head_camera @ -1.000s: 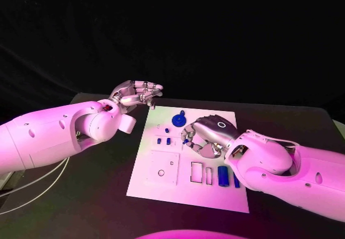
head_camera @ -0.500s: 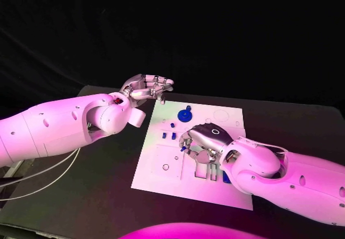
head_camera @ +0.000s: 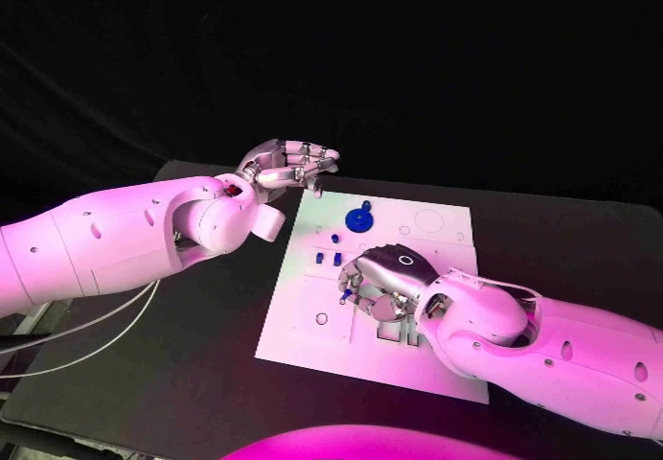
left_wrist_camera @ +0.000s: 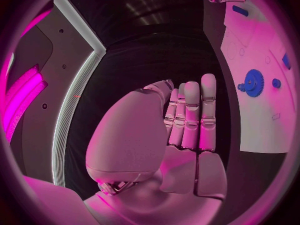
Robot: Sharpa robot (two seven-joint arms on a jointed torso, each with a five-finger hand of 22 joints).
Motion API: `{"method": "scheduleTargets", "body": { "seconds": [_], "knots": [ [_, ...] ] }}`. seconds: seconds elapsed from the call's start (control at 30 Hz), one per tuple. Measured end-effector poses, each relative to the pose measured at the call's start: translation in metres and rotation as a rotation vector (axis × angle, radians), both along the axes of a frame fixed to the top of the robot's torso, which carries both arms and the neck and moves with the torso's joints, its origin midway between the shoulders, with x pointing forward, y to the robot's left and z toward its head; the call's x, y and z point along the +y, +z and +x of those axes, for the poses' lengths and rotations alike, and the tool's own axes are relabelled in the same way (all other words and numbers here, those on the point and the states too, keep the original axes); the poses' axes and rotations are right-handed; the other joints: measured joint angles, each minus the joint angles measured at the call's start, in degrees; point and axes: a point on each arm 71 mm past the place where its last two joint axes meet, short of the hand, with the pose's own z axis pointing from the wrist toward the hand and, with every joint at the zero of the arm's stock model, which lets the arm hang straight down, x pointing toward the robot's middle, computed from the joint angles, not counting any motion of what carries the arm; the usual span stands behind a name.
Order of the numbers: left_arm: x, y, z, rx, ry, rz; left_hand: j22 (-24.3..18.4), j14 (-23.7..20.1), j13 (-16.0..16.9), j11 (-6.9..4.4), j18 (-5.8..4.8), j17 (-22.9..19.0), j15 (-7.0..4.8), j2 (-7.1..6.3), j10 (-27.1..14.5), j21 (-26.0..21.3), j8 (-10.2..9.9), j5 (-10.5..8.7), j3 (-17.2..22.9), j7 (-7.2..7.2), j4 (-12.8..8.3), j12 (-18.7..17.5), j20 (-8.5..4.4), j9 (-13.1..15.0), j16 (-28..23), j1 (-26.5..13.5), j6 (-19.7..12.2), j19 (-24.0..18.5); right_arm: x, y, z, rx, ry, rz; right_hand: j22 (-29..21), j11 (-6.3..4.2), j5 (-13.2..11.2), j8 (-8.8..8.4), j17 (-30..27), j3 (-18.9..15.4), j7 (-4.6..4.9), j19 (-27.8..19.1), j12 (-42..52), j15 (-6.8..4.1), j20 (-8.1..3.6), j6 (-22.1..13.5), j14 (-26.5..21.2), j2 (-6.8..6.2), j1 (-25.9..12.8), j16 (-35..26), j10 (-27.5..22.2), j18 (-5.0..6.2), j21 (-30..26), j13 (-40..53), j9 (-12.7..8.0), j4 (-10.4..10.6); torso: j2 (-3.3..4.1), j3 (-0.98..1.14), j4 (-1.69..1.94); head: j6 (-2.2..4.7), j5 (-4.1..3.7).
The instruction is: Assemble the parts on the task board
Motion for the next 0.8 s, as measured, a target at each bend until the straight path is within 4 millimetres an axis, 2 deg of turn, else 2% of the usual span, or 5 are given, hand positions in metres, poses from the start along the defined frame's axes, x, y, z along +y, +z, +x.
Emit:
{"method": "scheduleTargets", "body": {
  "seconds": [0.63, 0.8],
  "knots": [
    [-0.0002, -0.0001, -0.0001, 0.002, -0.001, 0.000, 0.0, 0.0, 0.0, 0.01, 0.00, 0.0, 0.00, 0.00, 0.0, 0.0, 0.0, 0.00, 0.0, 0.00, 0.0, 0.0, 0.00, 0.0, 0.0, 0.0, 0.0, 0.0, 0.0019, -0.0064, 0.0019, 0.017, 0.002, -0.025, 0.0, 0.01, -0.1, 0.15, 0.0, 0.0, 0.03, 0.0, -0.2, 0.00, 0.00, 0.2, 0.0, 0.00, 0.0, 0.0, 0.0, 0.00, 0.0, 0.0, 0.1, 0.0, -0.02, 0.03, -0.03, -0.03, 0.10],
    [-0.0002, -0.0001, -0.0001, 0.002, -0.002, 0.000, 0.0, 0.0, 0.0, 0.20, 0.00, -0.1, 0.00, 0.00, -0.2, 0.0, 0.0, 0.00, 0.2, 0.00, -0.2, 0.3, 0.00, 0.0, 0.0, 0.0, 0.0, 0.0, 0.0029, -0.0081, 0.0018, 0.020, 0.001, -0.026, 0.0, 0.01, -0.2, 0.14, 0.0, 0.0, 0.03, 0.0, -0.2, 0.00, 0.00, 0.2, 0.0, 0.16, -0.2, 0.0, 0.0, 0.00, 0.0, 0.0, 0.1, 0.0, 0.00, 0.03, -0.01, 0.01, -0.08]
  ]
}}
